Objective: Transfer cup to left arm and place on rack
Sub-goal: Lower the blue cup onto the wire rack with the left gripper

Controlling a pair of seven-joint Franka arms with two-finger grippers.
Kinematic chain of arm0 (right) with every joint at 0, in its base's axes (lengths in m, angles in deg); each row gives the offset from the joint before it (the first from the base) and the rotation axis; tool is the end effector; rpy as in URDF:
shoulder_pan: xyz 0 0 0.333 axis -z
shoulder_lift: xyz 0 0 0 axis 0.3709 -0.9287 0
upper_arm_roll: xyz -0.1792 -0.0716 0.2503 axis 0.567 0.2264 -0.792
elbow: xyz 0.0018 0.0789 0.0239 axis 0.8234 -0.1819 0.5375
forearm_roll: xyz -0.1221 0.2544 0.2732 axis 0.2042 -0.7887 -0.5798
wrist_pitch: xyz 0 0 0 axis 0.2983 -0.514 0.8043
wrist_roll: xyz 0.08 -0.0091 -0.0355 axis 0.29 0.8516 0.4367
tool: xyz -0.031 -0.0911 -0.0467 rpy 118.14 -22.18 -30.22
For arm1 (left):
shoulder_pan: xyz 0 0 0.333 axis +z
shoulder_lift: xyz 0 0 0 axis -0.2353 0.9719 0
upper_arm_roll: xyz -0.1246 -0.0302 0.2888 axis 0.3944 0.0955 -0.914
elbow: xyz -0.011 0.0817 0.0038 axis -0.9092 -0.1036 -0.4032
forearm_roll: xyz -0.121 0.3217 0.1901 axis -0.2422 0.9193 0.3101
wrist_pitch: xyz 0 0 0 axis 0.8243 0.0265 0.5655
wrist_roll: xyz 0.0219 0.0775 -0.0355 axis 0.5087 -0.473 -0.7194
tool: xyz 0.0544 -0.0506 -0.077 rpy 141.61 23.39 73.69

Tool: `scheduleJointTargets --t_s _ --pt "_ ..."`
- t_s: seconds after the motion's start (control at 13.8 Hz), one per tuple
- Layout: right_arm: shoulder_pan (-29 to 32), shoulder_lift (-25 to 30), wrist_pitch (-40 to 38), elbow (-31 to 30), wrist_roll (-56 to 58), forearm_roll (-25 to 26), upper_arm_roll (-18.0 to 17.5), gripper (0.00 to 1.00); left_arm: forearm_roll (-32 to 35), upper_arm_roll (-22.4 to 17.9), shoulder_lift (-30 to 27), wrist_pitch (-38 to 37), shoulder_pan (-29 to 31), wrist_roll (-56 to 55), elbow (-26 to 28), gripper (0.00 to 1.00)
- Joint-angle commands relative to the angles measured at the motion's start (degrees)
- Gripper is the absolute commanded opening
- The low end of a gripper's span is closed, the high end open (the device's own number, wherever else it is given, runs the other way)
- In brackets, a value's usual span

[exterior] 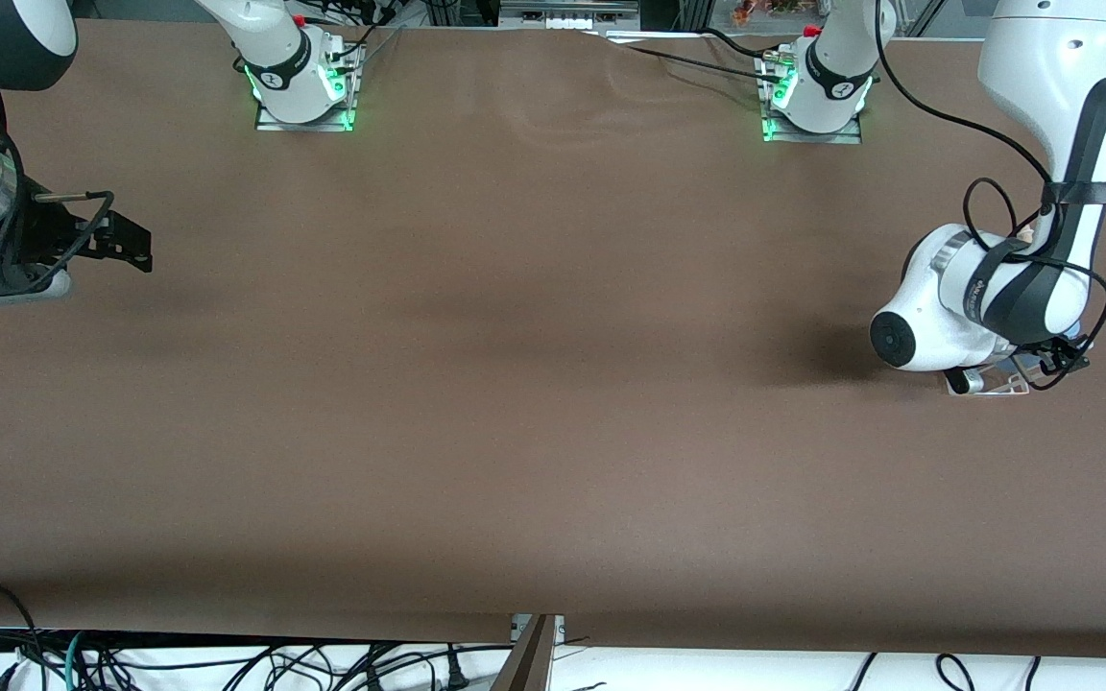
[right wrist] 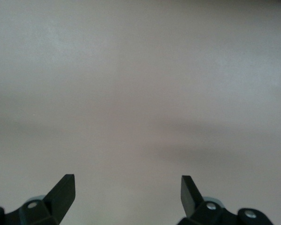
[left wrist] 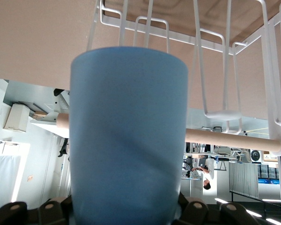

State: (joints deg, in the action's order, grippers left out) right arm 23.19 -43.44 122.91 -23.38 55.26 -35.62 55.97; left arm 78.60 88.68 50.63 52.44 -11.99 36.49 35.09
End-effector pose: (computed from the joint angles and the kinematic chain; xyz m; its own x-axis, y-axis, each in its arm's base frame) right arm 0.5858 0.0343 0.5712 0.9880 0.1445 -0.0551 0.1474 -0.9876 0.0540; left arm 0.5854 0.0640 0.2705 0.1629 -0.2952 -0.9414 -0.9637 -0.2520 -0.0878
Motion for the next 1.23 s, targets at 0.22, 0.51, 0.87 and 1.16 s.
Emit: scheduleJointTargets --t_s 0.22,0.51,0.87,1.16 --pt "0.6 -1.0 -1.4 2.0 1.2 -0.4 -0.3 1.0 3.5 0.3 -0.8 2.1 0.2 -0.3 1.6 1.0" --pt "0.7 -1.0 -1.3 2.0 1.2 -0.6 -0.2 1.0 3.5 0.3 -1.1 2.2 0.3 -0.3 1.2 1.0" --pt "0.7 -1.1 -1.3 2.0 1.2 -0.6 -0.2 1.0 -0.8 0.4 -2.9 1.0 0.2 0.5 -1.8 1.0" --pt "0.7 -1.1 -1.2 2.0 1.2 -0.7 -0.2 1.0 -17.6 0.4 -5.1 -6.2 -0.1 -0.6 -9.4 1.0"
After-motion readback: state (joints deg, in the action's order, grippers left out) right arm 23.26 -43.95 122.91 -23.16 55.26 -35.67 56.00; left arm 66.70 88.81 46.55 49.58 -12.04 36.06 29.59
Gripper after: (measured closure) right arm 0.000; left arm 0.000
